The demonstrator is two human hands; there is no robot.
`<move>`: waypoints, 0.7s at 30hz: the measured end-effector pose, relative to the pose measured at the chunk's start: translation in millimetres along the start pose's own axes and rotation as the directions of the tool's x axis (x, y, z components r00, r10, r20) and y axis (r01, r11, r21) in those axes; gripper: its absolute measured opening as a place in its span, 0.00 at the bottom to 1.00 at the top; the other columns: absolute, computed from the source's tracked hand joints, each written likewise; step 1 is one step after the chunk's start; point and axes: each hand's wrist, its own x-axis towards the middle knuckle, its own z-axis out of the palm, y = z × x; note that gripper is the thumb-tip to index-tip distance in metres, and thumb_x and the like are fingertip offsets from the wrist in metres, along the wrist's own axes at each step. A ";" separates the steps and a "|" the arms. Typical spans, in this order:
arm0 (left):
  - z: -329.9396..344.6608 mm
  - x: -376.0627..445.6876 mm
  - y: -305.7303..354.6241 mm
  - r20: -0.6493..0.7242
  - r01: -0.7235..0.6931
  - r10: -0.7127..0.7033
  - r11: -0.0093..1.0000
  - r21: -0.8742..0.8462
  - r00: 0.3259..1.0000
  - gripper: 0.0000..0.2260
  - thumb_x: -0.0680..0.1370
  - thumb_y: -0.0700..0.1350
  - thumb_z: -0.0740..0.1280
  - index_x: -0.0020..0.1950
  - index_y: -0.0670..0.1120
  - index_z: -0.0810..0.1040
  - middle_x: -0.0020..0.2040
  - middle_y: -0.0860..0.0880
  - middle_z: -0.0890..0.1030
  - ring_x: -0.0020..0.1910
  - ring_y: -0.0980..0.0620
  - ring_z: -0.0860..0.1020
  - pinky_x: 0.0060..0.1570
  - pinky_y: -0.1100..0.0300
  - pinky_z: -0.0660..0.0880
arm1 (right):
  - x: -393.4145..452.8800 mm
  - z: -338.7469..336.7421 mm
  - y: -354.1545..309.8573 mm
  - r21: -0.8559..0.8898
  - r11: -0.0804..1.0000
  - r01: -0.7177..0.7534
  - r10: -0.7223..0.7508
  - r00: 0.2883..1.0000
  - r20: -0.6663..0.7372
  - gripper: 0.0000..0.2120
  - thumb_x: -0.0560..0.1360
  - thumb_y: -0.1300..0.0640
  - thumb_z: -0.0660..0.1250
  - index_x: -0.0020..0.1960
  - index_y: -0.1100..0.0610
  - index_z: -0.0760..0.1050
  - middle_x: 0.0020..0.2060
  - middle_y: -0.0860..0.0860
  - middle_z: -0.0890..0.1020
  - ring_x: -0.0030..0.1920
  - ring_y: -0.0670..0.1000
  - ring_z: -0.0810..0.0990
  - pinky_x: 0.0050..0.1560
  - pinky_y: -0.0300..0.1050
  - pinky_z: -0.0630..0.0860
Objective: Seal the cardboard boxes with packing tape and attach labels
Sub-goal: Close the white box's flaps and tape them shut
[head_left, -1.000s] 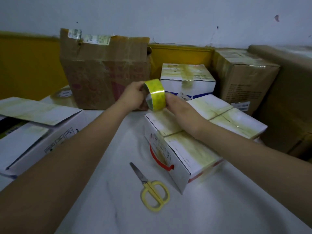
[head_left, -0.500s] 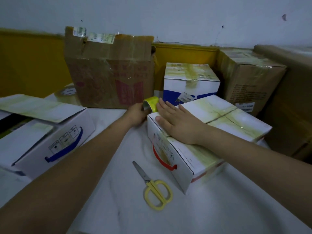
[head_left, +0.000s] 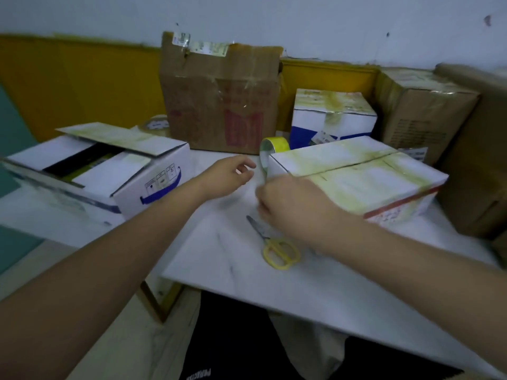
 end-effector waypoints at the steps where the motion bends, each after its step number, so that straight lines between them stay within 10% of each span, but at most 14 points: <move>1: 1.8 -6.6 1.7 0.004 -0.009 0.009 1.000 0.005 1.000 0.09 0.82 0.48 0.64 0.62 0.53 0.78 0.51 0.52 0.79 0.49 0.49 0.80 0.47 0.58 0.76 | -11.2 10.2 -15.6 -0.007 0.999 -0.034 0.035 0.995 0.089 0.09 0.82 0.55 0.58 0.53 0.56 0.76 0.43 0.51 0.75 0.39 0.54 0.73 0.32 0.43 0.65; 5: 6.6 -24.2 10.2 -0.013 -0.047 0.047 0.998 0.030 0.999 0.12 0.84 0.47 0.62 0.65 0.51 0.78 0.56 0.53 0.78 0.49 0.56 0.78 0.44 0.70 0.73 | -24.0 32.2 -26.8 0.064 0.986 -0.156 0.136 0.959 0.248 0.22 0.80 0.63 0.57 0.74 0.58 0.67 0.34 0.51 0.67 0.34 0.52 0.71 0.33 0.44 0.69; 12: 2.5 -30.2 19.6 -0.025 -0.077 0.076 0.997 -0.023 0.997 0.09 0.83 0.47 0.63 0.62 0.53 0.78 0.56 0.51 0.79 0.50 0.53 0.78 0.47 0.63 0.76 | -38.2 13.6 -20.7 0.188 0.933 -0.307 0.225 0.905 0.361 0.08 0.77 0.57 0.65 0.42 0.60 0.74 0.37 0.55 0.78 0.39 0.54 0.77 0.42 0.47 0.76; 16: 1.0 -24.3 20.6 -0.077 -0.107 0.110 0.993 0.041 0.991 0.11 0.83 0.46 0.64 0.65 0.53 0.76 0.58 0.51 0.77 0.50 0.53 0.77 0.46 0.63 0.74 | -66.6 -42.2 14.7 0.447 0.833 -0.328 0.290 0.945 0.153 0.08 0.74 0.54 0.70 0.49 0.57 0.82 0.43 0.51 0.84 0.46 0.51 0.82 0.48 0.45 0.79; 21: 17.9 -14.2 38.1 0.017 -0.385 0.407 0.849 0.362 0.913 0.26 0.79 0.51 0.69 0.76 0.52 0.67 0.72 0.49 0.67 0.69 0.51 0.68 0.66 0.59 0.69 | -47.0 -48.2 88.5 0.344 0.822 -0.453 0.483 0.876 0.000 0.06 0.77 0.58 0.68 0.51 0.57 0.83 0.46 0.52 0.84 0.49 0.51 0.81 0.51 0.42 0.76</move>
